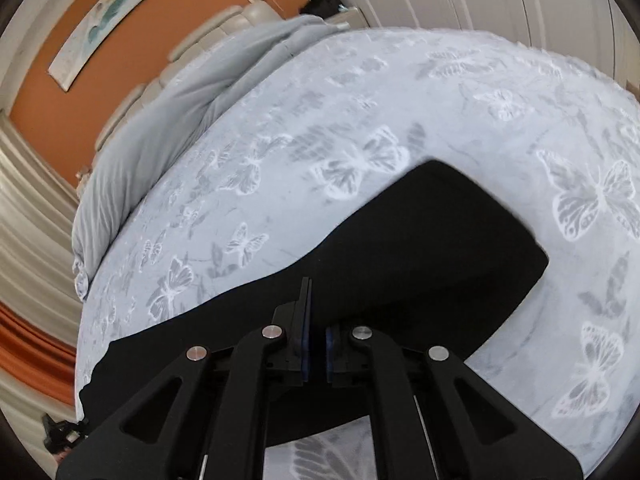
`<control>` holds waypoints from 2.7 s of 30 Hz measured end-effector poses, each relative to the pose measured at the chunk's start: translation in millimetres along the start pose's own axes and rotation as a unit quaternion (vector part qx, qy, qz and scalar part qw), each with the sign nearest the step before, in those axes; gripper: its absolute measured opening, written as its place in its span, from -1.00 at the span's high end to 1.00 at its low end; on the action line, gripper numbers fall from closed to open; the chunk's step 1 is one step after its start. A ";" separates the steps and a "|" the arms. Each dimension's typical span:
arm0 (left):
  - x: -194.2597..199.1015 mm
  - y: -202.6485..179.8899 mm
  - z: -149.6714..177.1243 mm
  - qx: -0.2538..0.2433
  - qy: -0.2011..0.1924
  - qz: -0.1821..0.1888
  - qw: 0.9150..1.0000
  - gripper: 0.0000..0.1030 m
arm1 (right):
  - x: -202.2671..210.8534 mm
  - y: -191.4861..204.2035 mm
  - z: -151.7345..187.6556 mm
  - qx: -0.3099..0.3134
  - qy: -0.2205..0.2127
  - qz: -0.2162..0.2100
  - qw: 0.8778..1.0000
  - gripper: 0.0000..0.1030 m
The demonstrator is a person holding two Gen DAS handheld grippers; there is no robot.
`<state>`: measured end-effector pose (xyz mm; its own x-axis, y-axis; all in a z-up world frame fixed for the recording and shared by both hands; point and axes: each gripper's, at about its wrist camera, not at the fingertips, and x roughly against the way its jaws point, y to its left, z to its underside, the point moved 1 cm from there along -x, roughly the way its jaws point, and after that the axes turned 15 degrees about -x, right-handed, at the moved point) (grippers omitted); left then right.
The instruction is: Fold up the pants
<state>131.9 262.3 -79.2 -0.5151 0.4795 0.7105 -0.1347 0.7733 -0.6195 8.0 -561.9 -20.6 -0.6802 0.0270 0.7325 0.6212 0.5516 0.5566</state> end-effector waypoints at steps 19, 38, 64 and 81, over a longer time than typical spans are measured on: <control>115.9 41.6 18.9 0.110 -0.178 -0.216 0.954 -0.47 | 49.7 -54.8 -14.1 -0.070 -0.072 0.143 0.985 -0.49; 18.3 18.8 38.7 0.113 -0.053 -0.151 0.981 -0.55 | 15.8 -31.6 59.1 -0.089 0.141 0.025 0.986 -0.66; 52.4 18.9 30.6 0.107 -0.052 -0.118 0.986 0.59 | 13.6 -83.3 9.5 -0.148 0.069 0.009 0.987 -0.26; 5.4 -121.3 54.7 -0.114 -0.060 -0.114 0.985 0.02 | -28.9 -88.8 -36.0 -0.099 0.025 0.038 0.994 0.82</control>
<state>99.1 148.4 -18.4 -0.5910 0.2413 0.7697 -0.0711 0.9349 -0.3477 -13.4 -641.7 -77.1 -0.6116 0.0179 0.7910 0.7374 0.3751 0.5617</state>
